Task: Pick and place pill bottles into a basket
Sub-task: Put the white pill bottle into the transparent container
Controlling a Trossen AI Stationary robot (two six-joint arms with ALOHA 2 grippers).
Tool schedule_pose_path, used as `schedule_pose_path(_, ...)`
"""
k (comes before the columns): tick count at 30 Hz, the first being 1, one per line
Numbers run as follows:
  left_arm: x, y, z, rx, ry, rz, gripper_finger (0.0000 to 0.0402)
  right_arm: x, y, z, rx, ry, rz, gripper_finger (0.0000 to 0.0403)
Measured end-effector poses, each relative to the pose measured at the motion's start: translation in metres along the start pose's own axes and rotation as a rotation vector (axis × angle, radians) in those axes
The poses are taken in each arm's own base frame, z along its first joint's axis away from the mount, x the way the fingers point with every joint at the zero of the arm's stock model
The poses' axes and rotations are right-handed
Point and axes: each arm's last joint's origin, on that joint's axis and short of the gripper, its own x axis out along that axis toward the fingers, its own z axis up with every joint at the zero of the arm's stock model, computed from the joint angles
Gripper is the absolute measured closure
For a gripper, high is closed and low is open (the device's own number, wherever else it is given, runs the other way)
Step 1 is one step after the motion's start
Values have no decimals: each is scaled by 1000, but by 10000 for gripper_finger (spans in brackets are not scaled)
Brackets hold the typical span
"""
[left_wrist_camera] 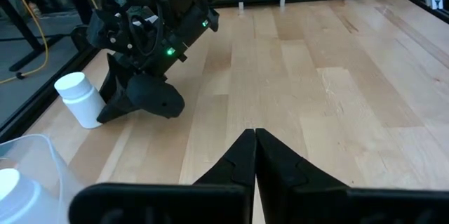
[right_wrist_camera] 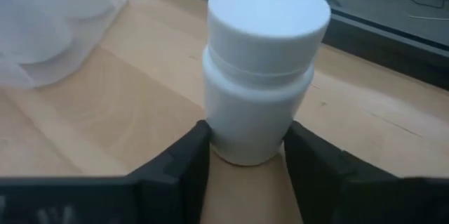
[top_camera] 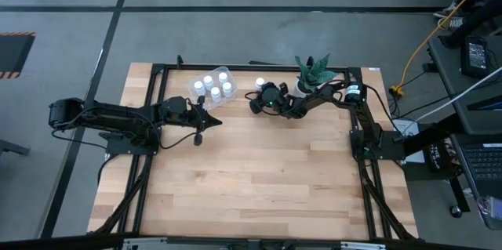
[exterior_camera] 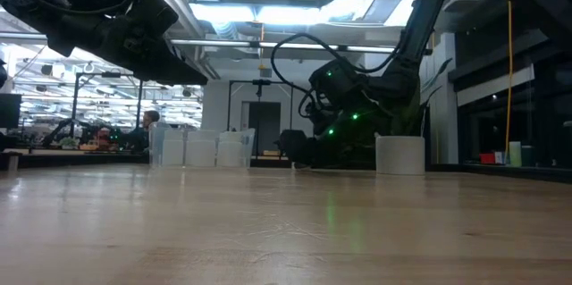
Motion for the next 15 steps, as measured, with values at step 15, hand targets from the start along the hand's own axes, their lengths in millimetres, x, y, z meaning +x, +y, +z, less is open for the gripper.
schedule_pose_path(15,0,0,0,0,0,0,397,-3,4,-5,-29,46,20,270)
